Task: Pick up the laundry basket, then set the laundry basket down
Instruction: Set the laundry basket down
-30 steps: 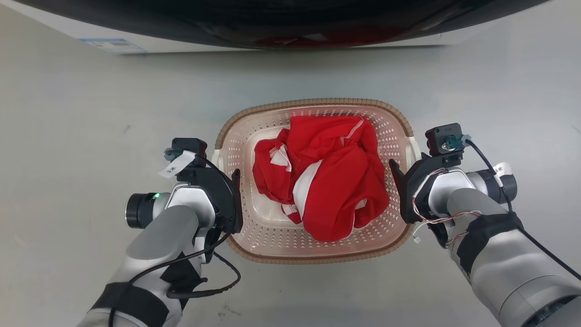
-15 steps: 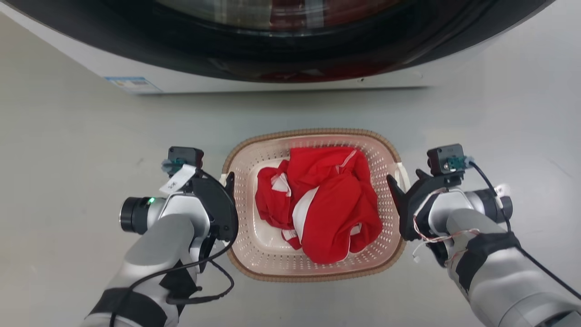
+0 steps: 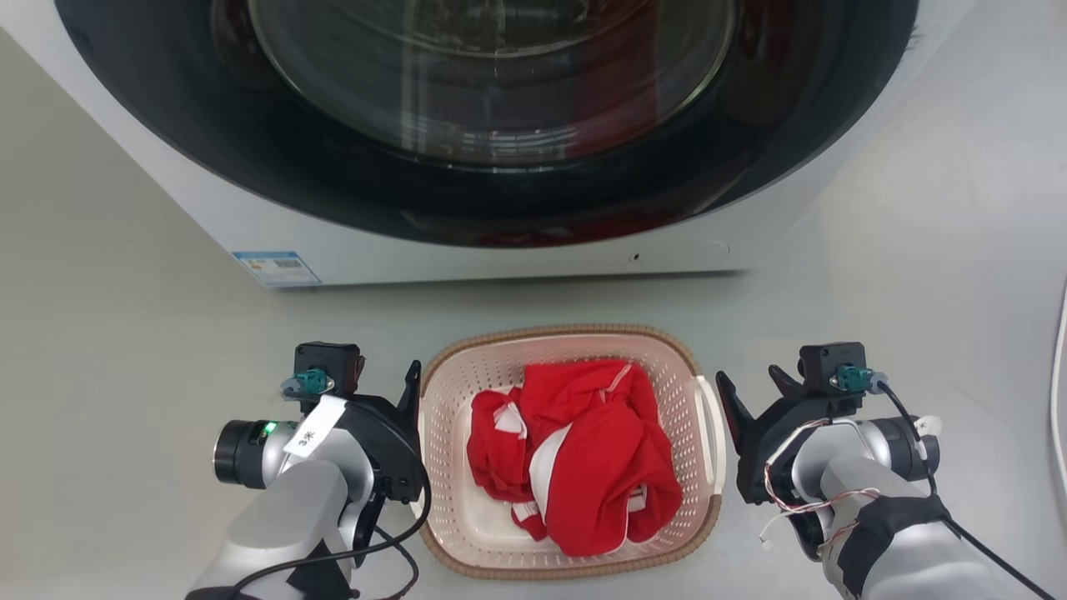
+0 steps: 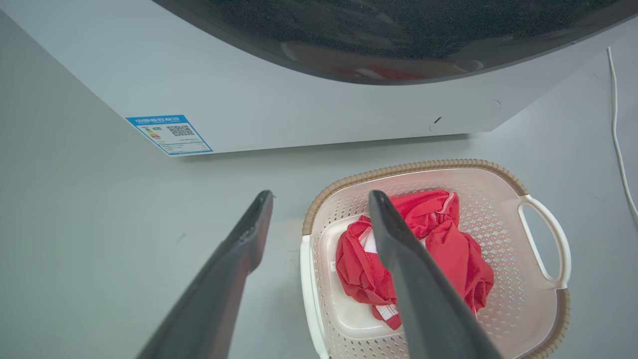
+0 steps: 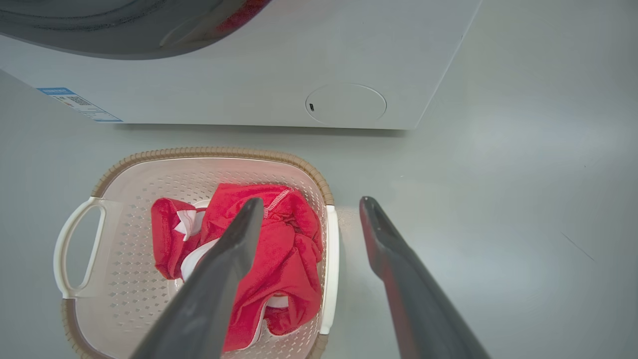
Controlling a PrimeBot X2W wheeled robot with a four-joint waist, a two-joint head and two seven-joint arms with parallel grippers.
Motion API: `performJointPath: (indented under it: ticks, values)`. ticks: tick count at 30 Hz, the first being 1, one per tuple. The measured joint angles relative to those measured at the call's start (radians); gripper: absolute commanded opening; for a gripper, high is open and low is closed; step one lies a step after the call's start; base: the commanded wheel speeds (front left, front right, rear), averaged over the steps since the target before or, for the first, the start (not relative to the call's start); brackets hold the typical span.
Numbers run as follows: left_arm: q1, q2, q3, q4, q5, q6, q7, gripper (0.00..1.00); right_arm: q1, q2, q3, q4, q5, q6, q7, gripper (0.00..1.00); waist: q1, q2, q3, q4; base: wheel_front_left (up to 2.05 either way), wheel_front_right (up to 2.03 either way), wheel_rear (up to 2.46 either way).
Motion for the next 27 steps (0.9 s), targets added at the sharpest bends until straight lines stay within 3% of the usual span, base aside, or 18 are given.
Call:
performJointPath:
  ticks: [14,27]
  values:
    - [0.075,0.048,0.004,-0.094,0.036,0.033,-0.036,1.00,0.059,-0.005,-0.034,-0.055,0.008,-0.012,-0.062,1.00,0.0001,0.0001,-0.148,-0.014,0.00,0.00,0.00]
    - [0.214,0.118,0.089,-0.303,0.077,0.098,-0.036,1.00,0.149,-0.047,-0.068,-0.191,-0.003,-0.069,-0.069,1.00,0.0001,0.0001,-0.264,-0.015,0.00,0.00,0.00]
